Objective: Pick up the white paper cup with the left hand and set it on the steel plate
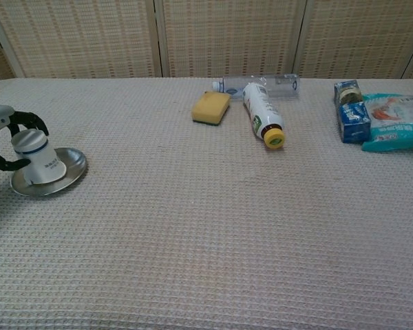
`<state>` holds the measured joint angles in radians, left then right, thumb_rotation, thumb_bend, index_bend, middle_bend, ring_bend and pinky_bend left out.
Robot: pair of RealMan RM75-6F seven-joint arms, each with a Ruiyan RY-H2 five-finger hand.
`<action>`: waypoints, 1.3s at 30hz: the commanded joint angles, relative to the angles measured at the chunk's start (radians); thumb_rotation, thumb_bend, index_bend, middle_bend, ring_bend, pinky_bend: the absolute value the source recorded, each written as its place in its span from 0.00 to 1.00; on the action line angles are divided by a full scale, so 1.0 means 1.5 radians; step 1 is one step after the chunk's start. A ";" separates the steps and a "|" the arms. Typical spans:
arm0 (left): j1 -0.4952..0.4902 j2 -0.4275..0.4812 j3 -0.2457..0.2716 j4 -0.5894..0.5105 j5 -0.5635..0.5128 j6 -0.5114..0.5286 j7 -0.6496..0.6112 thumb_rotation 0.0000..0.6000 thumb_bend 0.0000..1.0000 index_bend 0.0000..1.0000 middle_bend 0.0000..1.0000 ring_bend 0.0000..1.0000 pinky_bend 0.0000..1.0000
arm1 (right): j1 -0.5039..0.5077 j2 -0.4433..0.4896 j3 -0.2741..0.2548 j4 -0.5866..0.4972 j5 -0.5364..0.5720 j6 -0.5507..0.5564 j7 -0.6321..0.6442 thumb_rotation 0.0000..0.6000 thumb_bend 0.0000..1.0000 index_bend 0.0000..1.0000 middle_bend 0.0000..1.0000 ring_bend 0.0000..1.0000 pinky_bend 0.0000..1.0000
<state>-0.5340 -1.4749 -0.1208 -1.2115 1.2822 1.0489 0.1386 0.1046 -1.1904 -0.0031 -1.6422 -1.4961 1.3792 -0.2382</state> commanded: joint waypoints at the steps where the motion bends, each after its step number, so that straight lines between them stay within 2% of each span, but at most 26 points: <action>1: -0.003 0.024 0.010 -0.036 0.028 -0.014 -0.047 1.00 0.36 0.45 0.58 0.39 0.62 | 0.000 0.001 0.000 0.000 0.000 -0.002 0.000 0.92 0.18 0.00 0.00 0.00 0.00; 6: 0.000 0.016 0.004 -0.015 0.034 0.010 -0.043 1.00 0.36 0.45 0.58 0.39 0.62 | -0.002 0.004 -0.001 -0.002 -0.003 0.003 0.004 0.92 0.18 0.00 0.00 0.00 0.00; 12: 0.001 0.001 -0.006 0.025 -0.003 -0.001 -0.012 1.00 0.36 0.45 0.58 0.39 0.61 | -0.004 0.006 -0.003 -0.006 -0.012 0.010 0.005 0.92 0.18 0.00 0.00 0.00 0.00; 15: 0.003 0.010 -0.003 0.010 0.004 -0.006 -0.041 1.00 0.36 0.45 0.58 0.39 0.61 | -0.005 0.005 -0.004 -0.006 -0.013 0.012 0.004 0.92 0.18 0.00 0.00 0.00 0.00; 18: 0.012 0.018 0.005 -0.012 0.041 0.032 -0.063 1.00 0.36 0.45 0.58 0.39 0.61 | -0.005 0.004 -0.005 -0.007 -0.014 0.011 0.001 0.92 0.18 0.00 0.00 0.00 0.00; 25: 0.043 0.042 0.043 -0.087 0.167 0.166 -0.061 1.00 0.36 0.43 0.55 0.39 0.60 | -0.006 0.005 -0.008 -0.008 -0.022 0.013 0.002 0.92 0.18 0.00 0.00 0.00 0.00; 29: 0.070 0.065 0.065 -0.132 0.197 0.209 -0.018 1.00 0.36 0.43 0.55 0.38 0.59 | -0.008 0.008 -0.010 -0.010 -0.029 0.017 0.007 0.92 0.18 0.00 0.00 0.00 0.00; 34: 0.109 0.080 0.110 -0.156 0.199 0.209 -0.021 1.00 0.36 0.43 0.55 0.38 0.59 | -0.008 0.010 -0.011 -0.010 -0.031 0.017 0.011 0.92 0.18 0.00 0.00 0.00 0.00; 39: 0.118 0.070 0.124 -0.143 0.197 0.198 -0.034 1.00 0.36 0.43 0.55 0.38 0.59 | -0.007 0.009 -0.012 -0.010 -0.032 0.013 0.009 0.92 0.18 0.00 0.00 0.00 0.00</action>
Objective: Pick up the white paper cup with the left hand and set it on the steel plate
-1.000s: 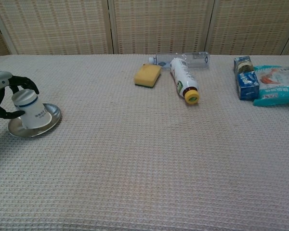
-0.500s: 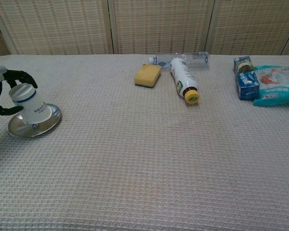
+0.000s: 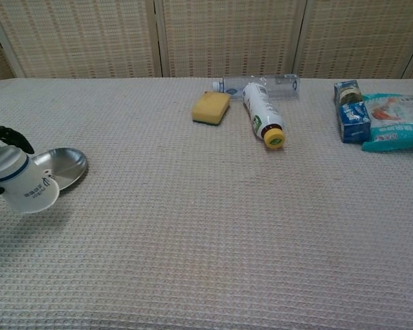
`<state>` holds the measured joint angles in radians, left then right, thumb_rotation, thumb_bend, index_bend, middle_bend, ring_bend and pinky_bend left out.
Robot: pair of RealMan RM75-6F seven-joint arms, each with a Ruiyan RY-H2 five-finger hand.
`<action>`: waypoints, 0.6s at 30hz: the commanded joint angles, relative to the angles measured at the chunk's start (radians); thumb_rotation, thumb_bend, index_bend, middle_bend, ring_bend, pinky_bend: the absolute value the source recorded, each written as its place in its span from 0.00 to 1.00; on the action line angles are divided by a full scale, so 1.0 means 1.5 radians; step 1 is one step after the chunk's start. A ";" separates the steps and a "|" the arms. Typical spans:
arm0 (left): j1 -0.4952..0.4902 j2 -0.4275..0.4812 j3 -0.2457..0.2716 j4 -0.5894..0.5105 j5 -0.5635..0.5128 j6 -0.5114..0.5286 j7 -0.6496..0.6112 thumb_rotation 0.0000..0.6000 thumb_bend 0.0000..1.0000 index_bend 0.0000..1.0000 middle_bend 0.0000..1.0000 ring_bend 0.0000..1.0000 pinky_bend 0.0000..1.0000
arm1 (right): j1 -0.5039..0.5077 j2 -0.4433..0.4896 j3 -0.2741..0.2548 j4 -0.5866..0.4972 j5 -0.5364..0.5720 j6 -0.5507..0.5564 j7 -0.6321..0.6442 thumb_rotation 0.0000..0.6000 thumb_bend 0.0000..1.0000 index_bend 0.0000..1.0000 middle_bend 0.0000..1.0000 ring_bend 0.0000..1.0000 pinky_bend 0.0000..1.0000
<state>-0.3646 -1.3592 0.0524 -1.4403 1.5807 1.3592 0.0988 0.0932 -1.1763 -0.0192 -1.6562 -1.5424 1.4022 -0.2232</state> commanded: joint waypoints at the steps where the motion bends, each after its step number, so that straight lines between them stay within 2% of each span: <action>1: 0.008 -0.014 0.012 0.020 -0.003 -0.012 -0.013 1.00 0.36 0.43 0.55 0.38 0.59 | 0.001 -0.001 -0.001 -0.001 -0.002 -0.004 -0.002 0.92 0.18 0.00 0.00 0.00 0.00; 6: 0.013 -0.046 0.014 0.071 -0.009 -0.031 -0.023 1.00 0.36 0.42 0.53 0.38 0.58 | 0.001 -0.004 -0.001 -0.001 0.001 -0.004 -0.007 0.92 0.18 0.00 0.00 0.00 0.00; 10: 0.012 -0.048 0.018 0.077 -0.013 -0.053 -0.044 1.00 0.36 0.35 0.46 0.35 0.53 | 0.003 -0.005 0.001 0.001 0.006 -0.010 -0.009 0.92 0.18 0.00 0.00 0.00 0.00; 12: 0.011 -0.045 0.020 0.081 -0.015 -0.063 -0.041 1.00 0.36 0.25 0.36 0.27 0.45 | 0.003 -0.005 0.001 0.001 0.006 -0.010 -0.009 0.92 0.18 0.00 0.00 0.00 0.00; 14: 0.012 -0.039 0.022 0.078 -0.011 -0.064 -0.042 1.00 0.36 0.06 0.13 0.08 0.30 | 0.002 -0.006 0.001 0.001 0.005 -0.009 -0.010 0.92 0.18 0.00 0.00 0.00 0.00; 16: 0.017 -0.034 0.022 0.074 -0.003 -0.048 -0.045 1.00 0.35 0.00 0.01 0.00 0.21 | 0.002 -0.007 0.001 0.001 0.005 -0.008 -0.011 0.92 0.18 0.00 0.00 0.00 0.00; 18: 0.027 -0.029 0.021 0.073 0.015 -0.013 -0.059 1.00 0.34 0.00 0.00 0.00 0.16 | 0.002 -0.007 0.000 0.000 0.004 -0.008 -0.012 0.92 0.18 0.00 0.00 0.00 0.00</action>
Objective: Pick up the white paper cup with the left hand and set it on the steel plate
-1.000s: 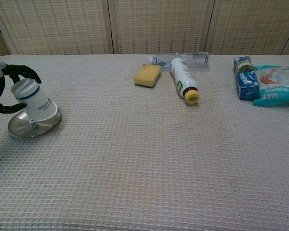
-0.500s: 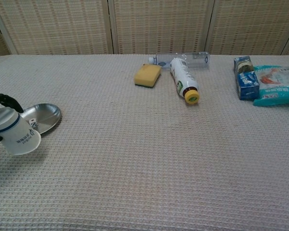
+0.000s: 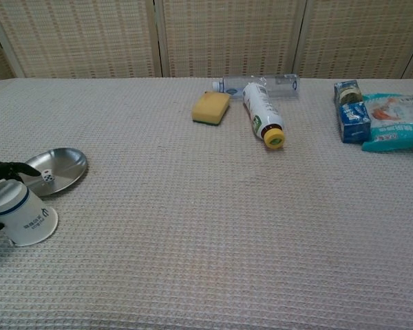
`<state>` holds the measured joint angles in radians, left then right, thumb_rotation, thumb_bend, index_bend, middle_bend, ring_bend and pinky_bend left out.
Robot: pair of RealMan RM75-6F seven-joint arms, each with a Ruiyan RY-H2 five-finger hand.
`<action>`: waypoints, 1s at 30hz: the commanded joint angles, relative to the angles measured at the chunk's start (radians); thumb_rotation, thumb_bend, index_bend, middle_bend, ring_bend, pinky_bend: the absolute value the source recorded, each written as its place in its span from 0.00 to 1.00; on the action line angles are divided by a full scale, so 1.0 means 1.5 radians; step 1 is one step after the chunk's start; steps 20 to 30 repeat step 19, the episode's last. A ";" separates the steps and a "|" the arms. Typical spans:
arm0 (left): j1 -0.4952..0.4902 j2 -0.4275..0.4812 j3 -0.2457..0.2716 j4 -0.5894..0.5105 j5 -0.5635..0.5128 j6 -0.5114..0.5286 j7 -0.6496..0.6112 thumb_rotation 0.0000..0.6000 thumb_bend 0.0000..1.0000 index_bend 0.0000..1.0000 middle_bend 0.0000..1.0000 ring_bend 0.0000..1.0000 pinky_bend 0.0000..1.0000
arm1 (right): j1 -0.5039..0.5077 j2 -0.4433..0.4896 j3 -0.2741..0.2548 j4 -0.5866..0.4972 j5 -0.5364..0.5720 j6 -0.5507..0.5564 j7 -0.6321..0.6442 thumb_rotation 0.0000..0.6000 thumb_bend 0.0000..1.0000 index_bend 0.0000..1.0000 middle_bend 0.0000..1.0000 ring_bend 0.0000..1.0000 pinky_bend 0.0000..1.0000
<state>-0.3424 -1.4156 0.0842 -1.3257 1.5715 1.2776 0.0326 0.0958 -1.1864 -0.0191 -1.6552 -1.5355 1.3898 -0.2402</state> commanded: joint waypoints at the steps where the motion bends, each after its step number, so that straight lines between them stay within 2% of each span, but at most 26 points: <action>1: 0.017 0.013 0.001 -0.005 0.030 0.057 -0.024 1.00 0.34 0.00 0.00 0.00 0.14 | 0.000 0.000 0.000 -0.001 -0.001 0.001 -0.001 0.92 0.18 0.00 0.00 0.00 0.00; 5: 0.044 0.043 0.010 -0.017 0.059 0.120 -0.059 1.00 0.31 0.00 0.00 0.00 0.14 | -0.003 0.001 -0.001 -0.004 -0.004 0.006 -0.002 0.92 0.18 0.00 0.00 0.00 0.00; 9: 0.082 0.059 0.008 -0.018 0.064 0.186 -0.059 1.00 0.31 0.00 0.00 0.00 0.13 | -0.007 0.005 -0.003 -0.008 -0.011 0.015 0.000 0.92 0.18 0.00 0.00 0.00 0.00; 14: 0.139 0.077 -0.019 -0.025 0.021 0.258 0.002 1.00 0.30 0.00 0.00 0.00 0.09 | -0.014 0.007 0.001 -0.005 -0.019 0.037 0.004 0.92 0.18 0.00 0.00 0.00 0.00; 19: 0.139 0.098 -0.023 -0.041 0.007 0.226 -0.020 1.00 0.31 0.00 0.00 0.00 0.09 | -0.018 0.007 -0.002 -0.005 -0.028 0.046 0.004 0.92 0.18 0.00 0.00 0.00 0.00; 30: 0.139 0.098 -0.023 -0.041 0.007 0.226 -0.020 1.00 0.31 0.00 0.00 0.00 0.09 | -0.018 0.007 -0.002 -0.005 -0.028 0.046 0.004 0.92 0.18 0.00 0.00 0.00 0.00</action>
